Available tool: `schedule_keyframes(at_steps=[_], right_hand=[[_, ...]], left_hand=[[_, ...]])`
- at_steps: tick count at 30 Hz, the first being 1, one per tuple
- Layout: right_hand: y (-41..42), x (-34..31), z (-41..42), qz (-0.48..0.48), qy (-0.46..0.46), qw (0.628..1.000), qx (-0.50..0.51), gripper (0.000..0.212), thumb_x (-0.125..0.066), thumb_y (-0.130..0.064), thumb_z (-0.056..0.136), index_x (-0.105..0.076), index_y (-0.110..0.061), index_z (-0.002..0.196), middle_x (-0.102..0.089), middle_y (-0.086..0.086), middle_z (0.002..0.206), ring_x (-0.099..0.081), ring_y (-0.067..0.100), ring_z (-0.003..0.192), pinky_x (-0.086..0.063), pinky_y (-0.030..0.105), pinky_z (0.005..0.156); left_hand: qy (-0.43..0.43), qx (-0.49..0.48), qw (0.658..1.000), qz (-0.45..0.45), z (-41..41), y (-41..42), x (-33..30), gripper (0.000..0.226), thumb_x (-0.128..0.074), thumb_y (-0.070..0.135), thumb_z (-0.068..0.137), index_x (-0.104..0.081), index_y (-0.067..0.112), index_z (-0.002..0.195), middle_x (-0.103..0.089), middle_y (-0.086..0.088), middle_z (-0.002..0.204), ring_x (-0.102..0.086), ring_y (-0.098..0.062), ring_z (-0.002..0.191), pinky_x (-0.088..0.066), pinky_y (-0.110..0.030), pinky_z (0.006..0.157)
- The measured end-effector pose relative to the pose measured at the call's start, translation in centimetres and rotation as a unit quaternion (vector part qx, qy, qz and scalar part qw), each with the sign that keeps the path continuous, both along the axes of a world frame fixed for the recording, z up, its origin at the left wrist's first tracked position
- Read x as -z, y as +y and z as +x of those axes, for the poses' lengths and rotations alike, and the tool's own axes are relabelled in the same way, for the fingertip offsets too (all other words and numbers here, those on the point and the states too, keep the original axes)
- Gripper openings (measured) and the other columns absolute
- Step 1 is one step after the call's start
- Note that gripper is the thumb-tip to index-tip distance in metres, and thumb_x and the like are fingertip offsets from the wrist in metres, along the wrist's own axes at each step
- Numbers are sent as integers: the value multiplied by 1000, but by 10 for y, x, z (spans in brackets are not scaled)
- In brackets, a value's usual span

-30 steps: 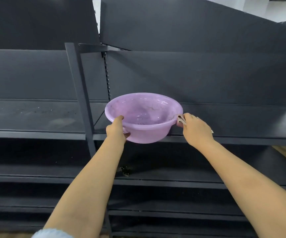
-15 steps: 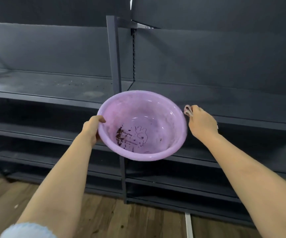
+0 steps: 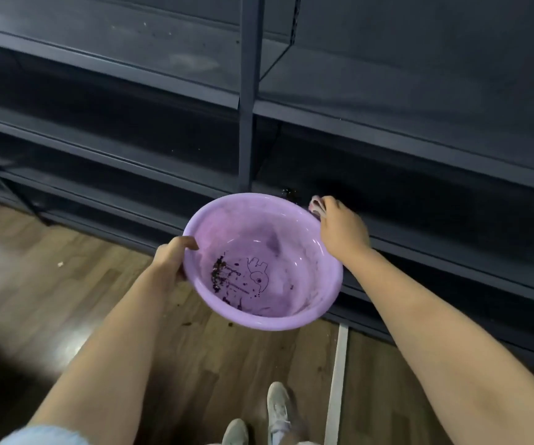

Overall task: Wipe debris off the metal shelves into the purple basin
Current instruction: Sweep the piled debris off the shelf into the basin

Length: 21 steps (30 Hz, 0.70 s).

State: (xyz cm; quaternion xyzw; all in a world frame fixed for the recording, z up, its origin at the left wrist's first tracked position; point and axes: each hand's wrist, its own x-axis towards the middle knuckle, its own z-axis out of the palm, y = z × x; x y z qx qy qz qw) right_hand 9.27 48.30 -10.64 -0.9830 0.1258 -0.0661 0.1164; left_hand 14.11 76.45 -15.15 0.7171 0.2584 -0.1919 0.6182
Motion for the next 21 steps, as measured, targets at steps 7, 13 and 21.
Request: schedule_keyframes(at_steps=[7, 13, 21], right_hand=[[-26, 49, 28, 57, 53, 996, -38, 24, -42, -11, 96, -45, -9, 120, -57, 11, 115, -58, 32, 97, -49, 48, 77], [-57, 70, 68, 105, 47, 991, -65, 25, -41, -14, 98, -47, -11, 123, -59, 10, 114, -57, 30, 96, -48, 42, 74], [-89, 90, 132, 110, 18, 992, -58, 30, -43, -13, 98, -46, -11, 127, -57, 10, 124, -58, 32, 104, -48, 52, 84]], left_hand=[[54, -53, 997, 23, 0, -25, 61, 13, -59, 8, 75, -55, -2, 82, -53, -13, 69, -50, -26, 54, -42, -28, 54], [105, -120, 987, 10, -2, -56, 97, 14, -59, 5, 77, -54, -1, 87, -49, -11, 70, -46, -23, 52, -38, -16, 32], [118, -157, 980, -12, 29, -89, 120, 31, -59, 5, 74, -55, -1, 104, -56, -16, 92, -52, -24, 59, -45, -21, 40]])
